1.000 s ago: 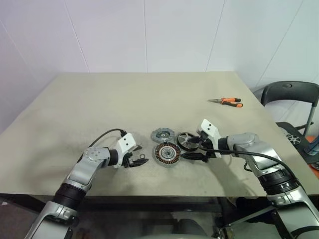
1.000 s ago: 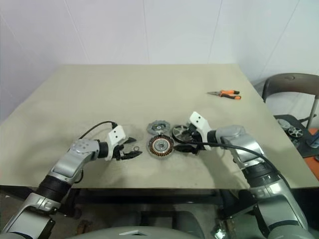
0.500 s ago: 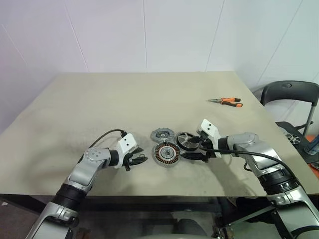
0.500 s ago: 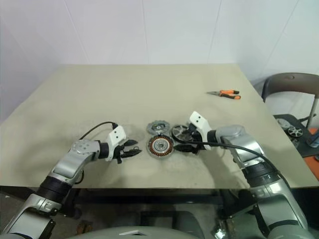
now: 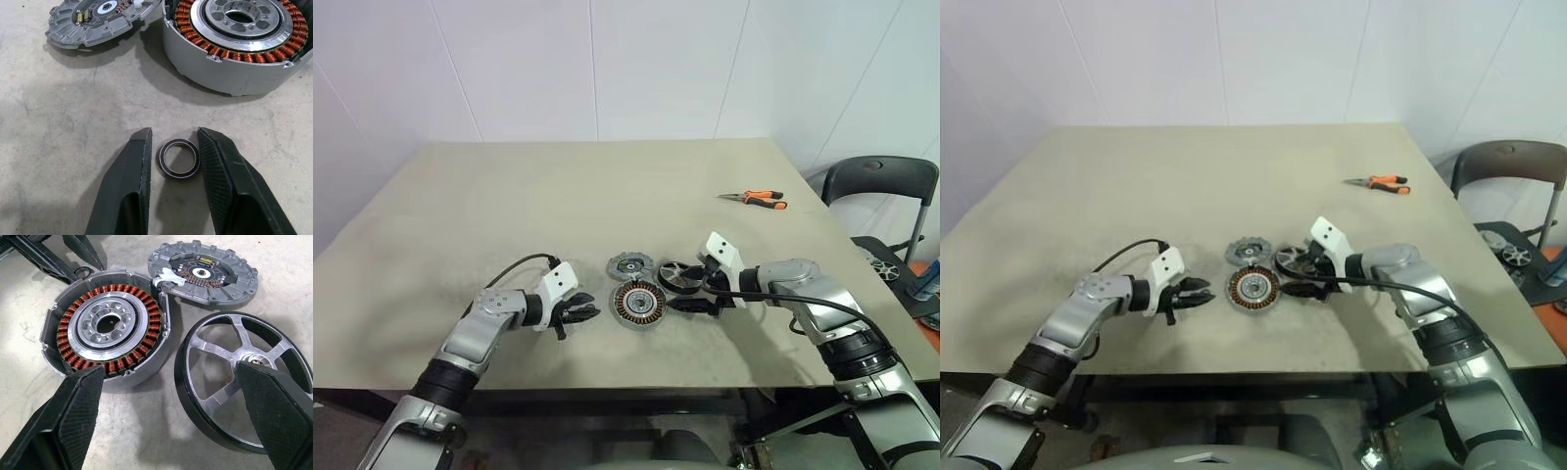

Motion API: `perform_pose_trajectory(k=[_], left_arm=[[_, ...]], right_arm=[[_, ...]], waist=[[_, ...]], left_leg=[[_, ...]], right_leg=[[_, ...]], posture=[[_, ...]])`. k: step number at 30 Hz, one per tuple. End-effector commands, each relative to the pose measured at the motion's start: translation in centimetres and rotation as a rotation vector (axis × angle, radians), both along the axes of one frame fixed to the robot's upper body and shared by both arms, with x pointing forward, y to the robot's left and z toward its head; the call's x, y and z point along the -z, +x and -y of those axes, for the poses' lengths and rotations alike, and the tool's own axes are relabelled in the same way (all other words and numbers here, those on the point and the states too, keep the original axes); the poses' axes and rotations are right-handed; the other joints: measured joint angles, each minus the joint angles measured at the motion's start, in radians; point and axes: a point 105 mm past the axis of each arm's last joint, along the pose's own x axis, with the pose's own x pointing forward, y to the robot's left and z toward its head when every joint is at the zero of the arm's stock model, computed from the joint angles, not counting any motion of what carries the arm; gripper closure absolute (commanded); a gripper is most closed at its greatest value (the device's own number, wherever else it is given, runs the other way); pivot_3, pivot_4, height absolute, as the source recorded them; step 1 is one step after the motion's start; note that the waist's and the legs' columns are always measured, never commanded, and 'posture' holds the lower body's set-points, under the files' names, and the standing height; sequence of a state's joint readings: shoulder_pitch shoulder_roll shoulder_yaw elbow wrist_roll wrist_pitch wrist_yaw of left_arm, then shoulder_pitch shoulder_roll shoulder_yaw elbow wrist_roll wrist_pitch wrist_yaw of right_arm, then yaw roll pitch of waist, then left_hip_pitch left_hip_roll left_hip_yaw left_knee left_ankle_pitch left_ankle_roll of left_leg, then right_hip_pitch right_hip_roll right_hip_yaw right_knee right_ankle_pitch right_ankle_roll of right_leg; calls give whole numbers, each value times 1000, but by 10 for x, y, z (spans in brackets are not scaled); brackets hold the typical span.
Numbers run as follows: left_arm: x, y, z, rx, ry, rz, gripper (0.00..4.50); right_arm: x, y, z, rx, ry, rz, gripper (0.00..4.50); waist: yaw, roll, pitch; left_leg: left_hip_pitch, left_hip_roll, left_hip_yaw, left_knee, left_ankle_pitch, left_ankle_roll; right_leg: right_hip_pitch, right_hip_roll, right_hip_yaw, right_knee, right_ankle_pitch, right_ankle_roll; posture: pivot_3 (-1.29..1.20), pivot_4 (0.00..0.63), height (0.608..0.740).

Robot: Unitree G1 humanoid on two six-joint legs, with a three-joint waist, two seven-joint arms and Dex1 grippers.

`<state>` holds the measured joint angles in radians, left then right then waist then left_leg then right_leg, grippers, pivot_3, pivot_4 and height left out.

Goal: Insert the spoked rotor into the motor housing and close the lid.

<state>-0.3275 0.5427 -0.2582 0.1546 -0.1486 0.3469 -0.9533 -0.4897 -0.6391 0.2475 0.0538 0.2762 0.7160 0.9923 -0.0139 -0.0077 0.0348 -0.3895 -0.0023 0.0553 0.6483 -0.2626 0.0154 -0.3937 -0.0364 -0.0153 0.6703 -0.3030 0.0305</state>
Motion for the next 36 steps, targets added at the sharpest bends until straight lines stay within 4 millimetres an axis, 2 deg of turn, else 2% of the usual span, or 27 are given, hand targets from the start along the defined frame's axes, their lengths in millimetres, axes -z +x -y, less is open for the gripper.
perform_pose_trajectory(k=[1,3,10,20,23,26,29,36], left_arm=[[13,3,-23,-90,67,-48,3330],[13,3,-23,-90,66,-49,3793],[14,-1,-20,-86,63,-61,3813],[10,6,-19,-117,66,-22,3813],[-1,10,-18,-109,37,25,3813],[-27,17,-10,-66,6,154,3813],[-48,14,0,3,-13,241,3813],[-72,18,11,33,-75,275,3813]], right_arm=[[-3,5,3,20,-17,17,0],[-3,5,3,20,-17,18,0],[-2,4,5,19,-18,18,0],[-2,4,3,15,-16,16,0],[-1,4,2,13,-16,16,0],[-2,5,1,12,-9,23,0],[0,-1,-1,-35,-28,44,0],[-3,-1,-5,-54,-10,63,0]], waist=[[0,0,0],[0,0,0],[0,0,0],[1,0,0],[1,0,0],[1,0,0],[2,0,1],[2,0,1]], left_leg=[[0,0,0,0,0,0],[0,0,0,0,0,0],[0,0,0,-1,0,0],[0,0,0,-2,0,-1],[0,0,0,-2,-1,-1],[-1,0,0,-2,-1,-1],[-3,0,0,-2,0,0],[-7,-1,1,-3,-1,1]], right_leg=[[0,0,0,0,0,0],[0,0,0,0,0,0],[0,0,0,-1,0,0],[0,0,0,-2,0,0],[0,0,0,-2,0,0],[0,0,0,-2,0,0],[-2,0,-1,-3,0,0],[-4,-1,-1,-7,0,0]], posture=[[0,0,740],[0,0,740],[0,0,740],[0,0,740],[0,0,740],[0,0,740],[0,0,740],[0,0,740]])
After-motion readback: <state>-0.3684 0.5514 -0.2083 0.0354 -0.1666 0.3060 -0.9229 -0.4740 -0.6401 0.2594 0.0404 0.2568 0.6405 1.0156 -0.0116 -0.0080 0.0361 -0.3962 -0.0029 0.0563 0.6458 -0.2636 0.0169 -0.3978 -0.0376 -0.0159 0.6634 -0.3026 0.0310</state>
